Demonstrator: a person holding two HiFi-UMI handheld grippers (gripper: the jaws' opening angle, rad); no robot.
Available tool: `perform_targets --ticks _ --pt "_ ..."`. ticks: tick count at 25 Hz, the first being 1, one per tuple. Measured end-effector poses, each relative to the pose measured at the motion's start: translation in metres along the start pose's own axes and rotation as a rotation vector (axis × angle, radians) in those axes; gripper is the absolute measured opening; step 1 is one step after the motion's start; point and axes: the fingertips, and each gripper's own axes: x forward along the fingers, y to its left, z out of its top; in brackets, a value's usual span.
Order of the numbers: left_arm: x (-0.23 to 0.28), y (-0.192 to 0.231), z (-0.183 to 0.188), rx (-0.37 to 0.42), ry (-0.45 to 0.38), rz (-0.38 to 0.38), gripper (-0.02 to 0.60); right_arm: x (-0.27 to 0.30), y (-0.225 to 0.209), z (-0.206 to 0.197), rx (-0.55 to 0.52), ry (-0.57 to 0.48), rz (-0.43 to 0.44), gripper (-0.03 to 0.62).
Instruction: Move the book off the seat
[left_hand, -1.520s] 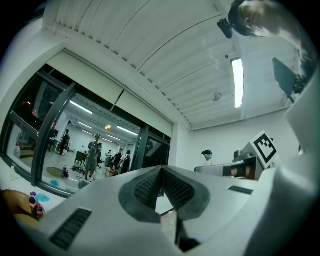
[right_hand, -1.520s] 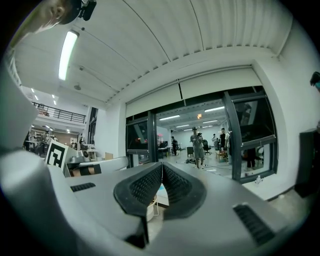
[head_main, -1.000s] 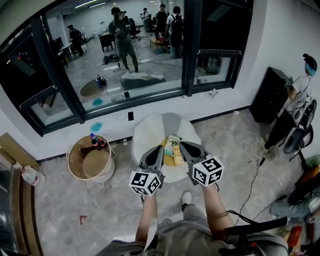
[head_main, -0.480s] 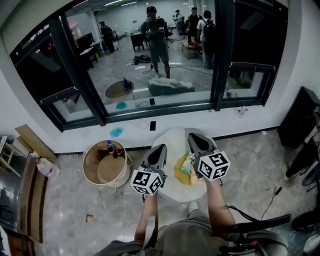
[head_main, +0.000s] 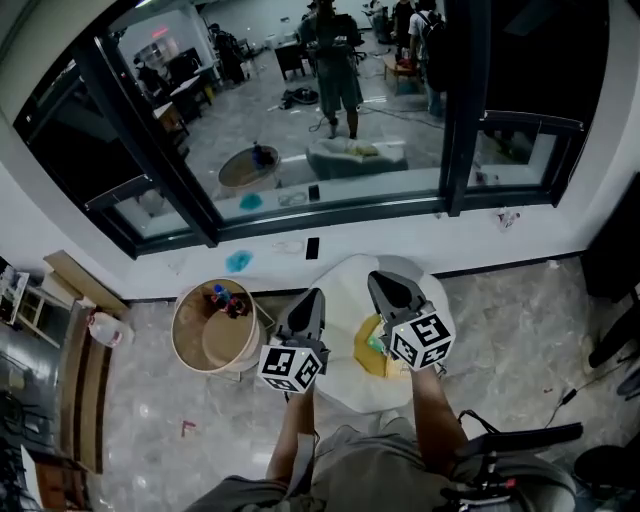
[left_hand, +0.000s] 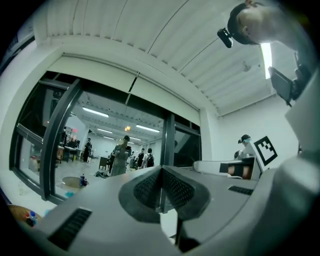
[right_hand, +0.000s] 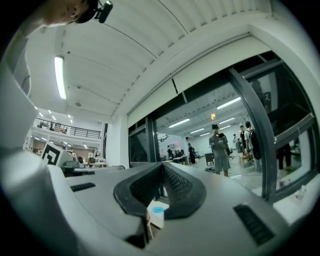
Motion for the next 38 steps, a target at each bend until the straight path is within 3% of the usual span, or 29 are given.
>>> perform_targets --ticks 4,10,17,23,26,27,28,29,31,38 --pt "0.031 -0.001 0.014 0.044 -0.031 0.017 0.003 0.015 -0.02 0.013 -0.068 -0.04 -0.017 0.015" --pt "0.054 0.008 0.045 0.062 -0.078 0.015 0.003 0.042 -0.015 0.037 -0.058 -0.066 0.022 0.015" --pt "0.072 0.015 0.048 0.056 -0.079 -0.042 0.003 0.05 -0.015 0.046 -0.087 -0.057 -0.014 0.015" --pt "0.086 -0.001 0.044 0.046 -0.069 -0.156 0.003 0.047 -0.02 0.049 -0.108 -0.045 -0.049 0.015" --pt "0.082 0.0 0.051 0.057 -0.137 -0.131 0.003 0.043 -0.027 0.051 -0.117 -0.06 -0.094 0.017" --pt "0.078 0.003 0.058 0.059 -0.186 -0.113 0.03 0.041 -0.03 0.054 -0.122 -0.081 -0.113 0.034" --pt "0.074 0.005 0.064 0.058 -0.225 -0.1 0.129 0.039 -0.032 0.056 -0.126 -0.1 -0.127 0.109" --pt "0.072 0.007 0.067 0.054 -0.243 -0.095 0.171 0.037 -0.034 0.057 -0.129 -0.108 -0.139 0.188" --pt "0.075 0.01 0.06 0.039 -0.23 -0.098 0.175 0.033 -0.04 0.055 -0.128 -0.099 -0.17 0.226" --pt "0.09 0.007 0.029 -0.006 -0.154 -0.155 0.175 0.024 -0.059 0.04 -0.115 -0.043 -0.239 0.229"
